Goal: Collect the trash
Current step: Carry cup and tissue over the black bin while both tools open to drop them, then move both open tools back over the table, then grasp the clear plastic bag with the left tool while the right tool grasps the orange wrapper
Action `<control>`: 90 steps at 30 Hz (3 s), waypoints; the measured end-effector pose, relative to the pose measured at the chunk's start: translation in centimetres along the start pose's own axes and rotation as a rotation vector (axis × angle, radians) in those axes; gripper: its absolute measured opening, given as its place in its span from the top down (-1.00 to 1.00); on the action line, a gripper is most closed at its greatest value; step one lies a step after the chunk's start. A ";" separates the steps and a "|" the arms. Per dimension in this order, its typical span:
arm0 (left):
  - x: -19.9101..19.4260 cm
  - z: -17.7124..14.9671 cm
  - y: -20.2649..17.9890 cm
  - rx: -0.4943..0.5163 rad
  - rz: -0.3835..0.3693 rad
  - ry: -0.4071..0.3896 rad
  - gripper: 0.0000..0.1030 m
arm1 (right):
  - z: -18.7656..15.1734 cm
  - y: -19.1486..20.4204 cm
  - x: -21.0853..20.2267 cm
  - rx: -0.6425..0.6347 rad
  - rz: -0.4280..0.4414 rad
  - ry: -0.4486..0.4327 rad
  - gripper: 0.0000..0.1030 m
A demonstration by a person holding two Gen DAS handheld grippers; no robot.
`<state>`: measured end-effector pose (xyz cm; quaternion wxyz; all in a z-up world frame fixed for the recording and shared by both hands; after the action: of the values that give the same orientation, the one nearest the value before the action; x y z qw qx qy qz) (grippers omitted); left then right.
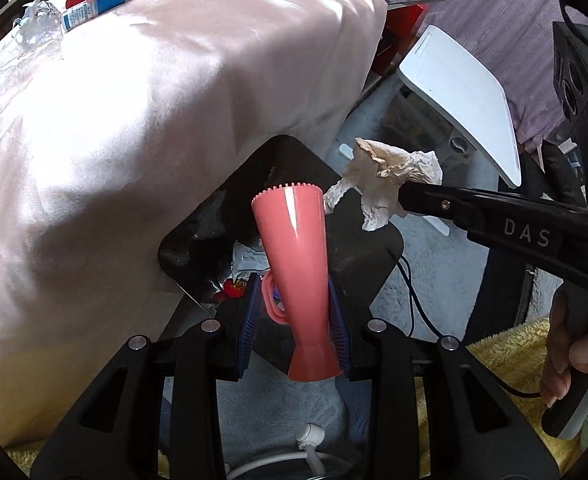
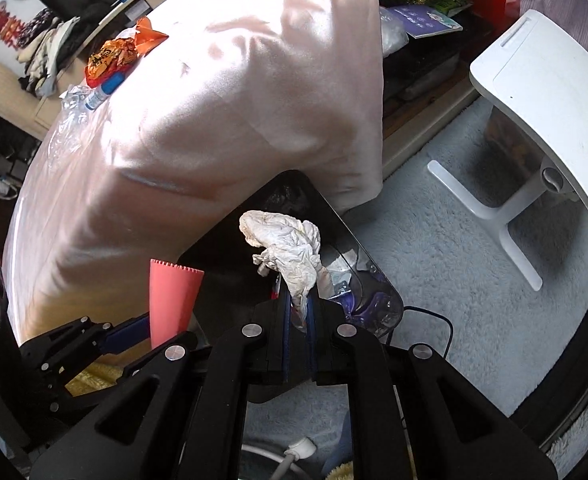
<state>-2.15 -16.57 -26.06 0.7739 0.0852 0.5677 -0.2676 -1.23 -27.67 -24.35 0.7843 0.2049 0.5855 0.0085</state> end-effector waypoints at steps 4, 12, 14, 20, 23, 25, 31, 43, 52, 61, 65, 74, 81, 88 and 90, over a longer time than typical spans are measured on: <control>0.1 0.1 0.3 -0.012 0.008 0.006 0.39 | 0.1 0.0 0.2 0.004 -0.001 0.006 0.79; -1.4 0.3 0.6 -0.010 0.044 -0.028 0.14 | 0.8 0.0 -0.7 0.024 0.001 -0.032 0.02; -2.6 0.5 0.9 -0.004 0.068 -0.064 -0.28 | 1.2 -0.1 -1.1 0.034 -0.001 -0.055 -0.30; -6.3 1.0 2.2 -0.013 0.118 -0.135 -0.74 | 2.3 0.3 -2.2 0.066 0.019 -0.098 -0.78; -8.4 1.2 3.7 -0.031 0.150 -0.163 -0.80 | 3.0 0.7 -2.7 0.065 0.027 -0.111 -0.79; -9.9 1.4 4.9 -0.050 0.168 -0.185 -0.83 | 3.7 1.4 -3.6 0.052 0.032 -0.136 -0.79; -13.4 1.9 9.1 -0.102 0.245 -0.218 -0.84 | 6.6 3.5 -5.8 0.011 0.059 -0.199 -0.81; -15.8 6.4 16.5 -0.206 0.313 -0.250 -0.84 | 13.3 10.9 -6.7 -0.162 0.061 -0.249 -0.81; -12.3 10.3 18.9 -0.245 0.281 -0.191 -0.84 | 17.3 14.3 -3.5 -0.198 0.071 -0.224 -0.78; -9.6 12.4 20.0 -0.246 0.265 -0.139 -0.43 | 20.3 16.4 -0.6 -0.217 0.138 -0.200 -0.06; -8.6 12.5 20.2 -0.247 0.253 -0.110 -0.20 | 21.1 17.4 0.5 -0.227 0.154 -0.191 -0.02; -6.6 12.6 20.2 -0.241 0.231 -0.066 -0.01 | 22.0 17.9 3.6 -0.238 0.128 -0.151 0.27; -6.7 12.8 19.8 -0.229 0.223 -0.077 0.33 | 21.4 17.8 3.3 -0.258 0.116 -0.152 0.77; -7.7 13.2 17.8 -0.191 0.192 -0.110 0.46 | 21.0 16.8 0.1 -0.247 0.125 -0.191 0.78; -8.5 13.3 17.0 -0.177 0.179 -0.132 0.47 | 20.9 16.3 -1.2 -0.240 0.121 -0.208 0.78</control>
<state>15.81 -5.35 -16.55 0.8349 0.0489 0.5269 -0.1514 21.36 -19.58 -13.07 0.8576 0.1444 0.4825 0.1043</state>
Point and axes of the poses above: each gripper's, at about its wrist camera, not at the fingertips, and x roughly the way its jaws point, y to its left, z to its top, the point moved 8 cm from there along x, roughly the way its jaws point, and after that the axes turned 6 degrees about x, right-handed, at the moved point
